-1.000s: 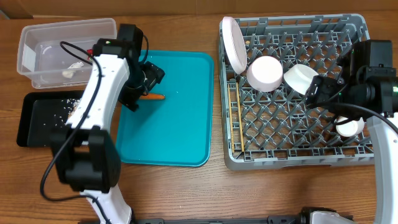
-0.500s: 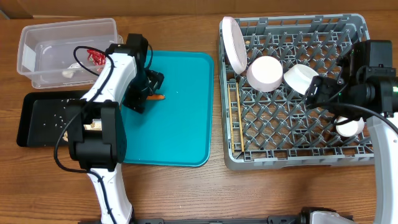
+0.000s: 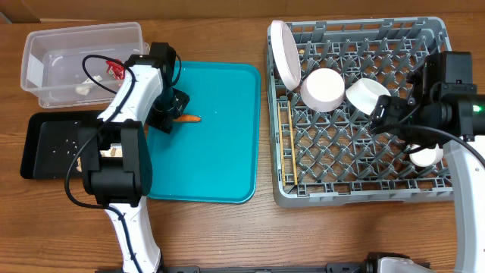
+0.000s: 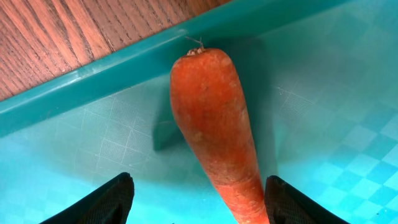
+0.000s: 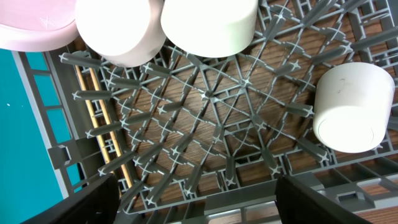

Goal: Sort waste into correct bins and load items into the dishwasher
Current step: 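Reach the left gripper to the orange carrot and grasp it, then lift the carrot and carry it left over the black tray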

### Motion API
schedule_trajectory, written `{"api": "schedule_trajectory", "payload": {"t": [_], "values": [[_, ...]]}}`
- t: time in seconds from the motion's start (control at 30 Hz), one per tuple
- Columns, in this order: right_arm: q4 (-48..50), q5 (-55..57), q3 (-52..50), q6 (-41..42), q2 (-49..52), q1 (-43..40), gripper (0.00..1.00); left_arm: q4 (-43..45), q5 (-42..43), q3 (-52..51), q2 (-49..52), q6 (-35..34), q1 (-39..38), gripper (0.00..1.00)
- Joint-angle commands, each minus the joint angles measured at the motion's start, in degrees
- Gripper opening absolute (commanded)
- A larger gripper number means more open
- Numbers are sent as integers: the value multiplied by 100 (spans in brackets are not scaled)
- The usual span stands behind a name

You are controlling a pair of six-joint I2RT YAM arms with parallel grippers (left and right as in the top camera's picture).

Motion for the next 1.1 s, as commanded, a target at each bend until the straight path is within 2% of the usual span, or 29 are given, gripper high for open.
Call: {"api": "schedule_trajectory", "payload": {"t": [0.0, 0.17, 0.2, 0.3, 0.43, 0.63, 0.93, 1.07], "values": [[26, -35, -22, -22, -4, -28, 83, 42, -136, -129, 74, -35, 11, 71], [20, -37, -22, -22, -4, -28, 83, 162, -136, -358, 79, -35, 11, 85], [20, -37, -22, -22, -4, -28, 83, 234, -131, -455, 79, -33, 11, 84], [17, -37, -22, -22, -4, -28, 83, 236, -136, -529, 79, -28, 11, 77], [17, -37, -22, -22, -4, -28, 83, 234, -74, -529, 79, 192, 11, 57], [20, -37, -22, -22, -4, -28, 83, 234, 11, -529, 79, 623, 13, 36], [17, -35, -22, -22, -4, -28, 83, 177, 9, -527, 68, 1399, 94, 22], [17, -35, -22, -22, -4, -28, 83, 9, -37, -522, 9, 1436, 164, 22]]}}
